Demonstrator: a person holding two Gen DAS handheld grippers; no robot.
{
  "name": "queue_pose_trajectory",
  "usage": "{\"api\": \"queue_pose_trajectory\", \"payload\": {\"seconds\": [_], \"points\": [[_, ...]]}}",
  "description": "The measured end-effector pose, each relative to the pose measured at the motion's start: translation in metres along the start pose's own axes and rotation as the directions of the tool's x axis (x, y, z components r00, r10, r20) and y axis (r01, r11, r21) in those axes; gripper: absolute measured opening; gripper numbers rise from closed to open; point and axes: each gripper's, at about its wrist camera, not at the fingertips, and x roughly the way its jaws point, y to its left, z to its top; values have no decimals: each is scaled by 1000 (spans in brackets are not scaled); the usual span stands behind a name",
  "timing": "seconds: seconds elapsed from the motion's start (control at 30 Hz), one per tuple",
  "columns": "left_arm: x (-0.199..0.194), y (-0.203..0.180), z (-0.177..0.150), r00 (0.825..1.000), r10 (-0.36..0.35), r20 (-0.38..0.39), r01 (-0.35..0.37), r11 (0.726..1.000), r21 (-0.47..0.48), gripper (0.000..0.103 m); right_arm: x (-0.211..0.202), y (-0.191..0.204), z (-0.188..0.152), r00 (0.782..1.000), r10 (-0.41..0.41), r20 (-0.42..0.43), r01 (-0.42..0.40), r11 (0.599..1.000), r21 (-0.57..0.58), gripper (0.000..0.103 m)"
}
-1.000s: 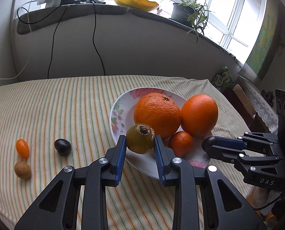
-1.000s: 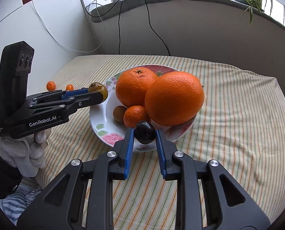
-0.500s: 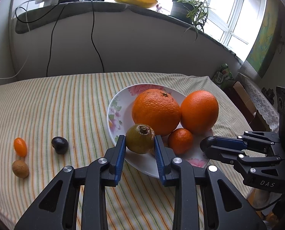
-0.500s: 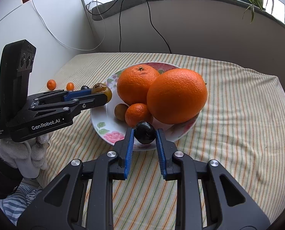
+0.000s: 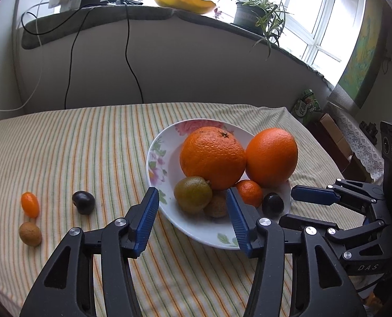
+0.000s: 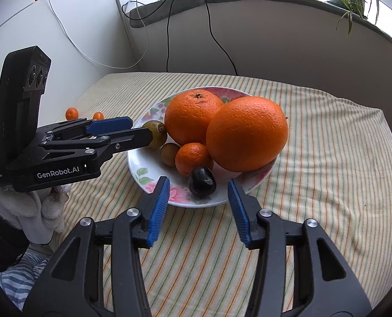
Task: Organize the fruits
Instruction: 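Carry both fruits onto the plate and open the left and right tools, then grasp the second dark plum with the right tool while the left tool grasps a kiwi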
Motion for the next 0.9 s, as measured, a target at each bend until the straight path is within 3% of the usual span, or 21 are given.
{"api": "queue_pose_trajectory", "payload": {"seconds": [0.5, 0.9], "points": [[-32, 30, -12, 998, 51, 40, -50, 998, -30, 52, -14, 18, 5, 999, 23, 36, -22, 999, -34, 68], [-74, 91, -35, 982, 179, 64, -173, 981, -83, 52, 4, 65, 28, 994, 106, 34, -101, 987, -121, 68]]}}
